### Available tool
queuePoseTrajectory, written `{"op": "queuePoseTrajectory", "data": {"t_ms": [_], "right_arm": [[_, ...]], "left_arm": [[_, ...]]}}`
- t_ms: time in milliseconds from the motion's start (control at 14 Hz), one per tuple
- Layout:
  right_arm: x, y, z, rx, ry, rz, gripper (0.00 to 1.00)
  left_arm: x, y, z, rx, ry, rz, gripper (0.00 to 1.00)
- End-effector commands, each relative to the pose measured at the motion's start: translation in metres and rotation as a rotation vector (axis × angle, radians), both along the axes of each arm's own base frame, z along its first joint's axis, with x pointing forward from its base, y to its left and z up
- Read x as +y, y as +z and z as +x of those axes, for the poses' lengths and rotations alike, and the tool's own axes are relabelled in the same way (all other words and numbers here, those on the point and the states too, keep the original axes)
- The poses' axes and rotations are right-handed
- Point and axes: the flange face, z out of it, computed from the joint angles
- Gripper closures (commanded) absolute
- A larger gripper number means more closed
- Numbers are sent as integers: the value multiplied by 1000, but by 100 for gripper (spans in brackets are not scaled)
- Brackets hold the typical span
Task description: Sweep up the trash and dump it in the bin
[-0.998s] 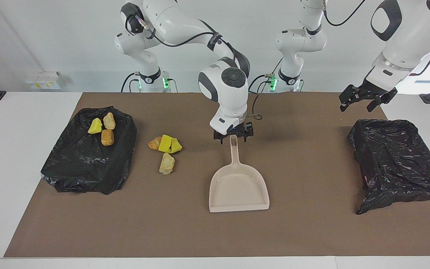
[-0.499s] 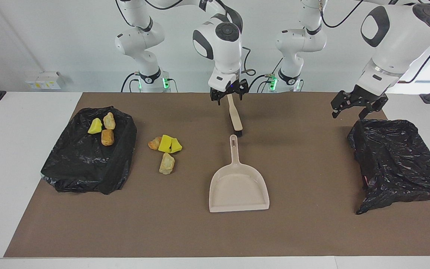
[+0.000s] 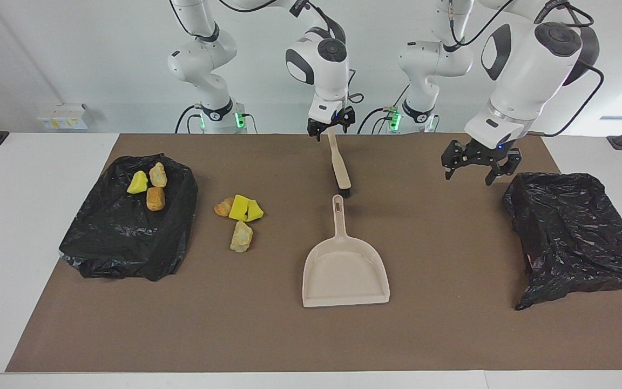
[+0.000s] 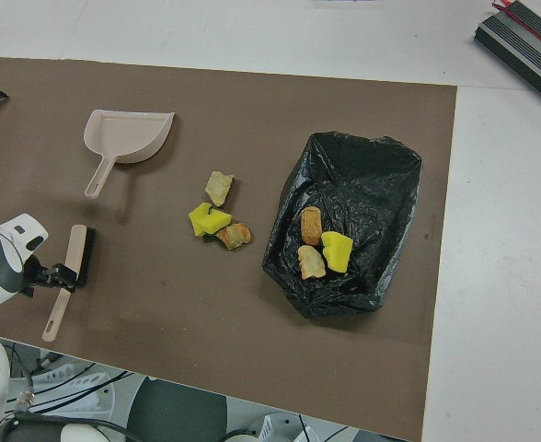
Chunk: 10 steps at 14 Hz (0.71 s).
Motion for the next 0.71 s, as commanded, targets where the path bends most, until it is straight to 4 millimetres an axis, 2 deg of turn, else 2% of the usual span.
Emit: {"op": "queuePoseTrajectory", "data": {"t_ms": [0, 71, 214, 285, 357, 428, 499, 642], "right_arm": [[3, -19, -8, 9, -22, 13, 0], [2, -20, -8, 11, -25, 10, 0], [-2, -25, -18, 17, -36, -5, 0], [0, -27, -23, 19, -26, -8, 0], [0, -27, -23, 19, -25, -8, 13], [1, -27, -23, 18, -26, -7, 46], [1, -27, -22, 17, -25, -7, 69], [3, -26, -21, 20, -32, -7, 98]], "left_arm": [[-38, -25, 7, 19, -11, 16, 0], [-44, -32, 12, 13, -9, 13, 0], [-71, -34, 11, -21, -45, -6, 0], [-107, -61, 7, 17, -88, 7, 0], [-130, -81, 5, 37, -80, 21, 0], [-138, -89, 10, 37, -41, 19, 0], [-142, -94, 12, 36, -14, 8, 0], [-196, -126, -2, 43, 26, 8, 0]]}}
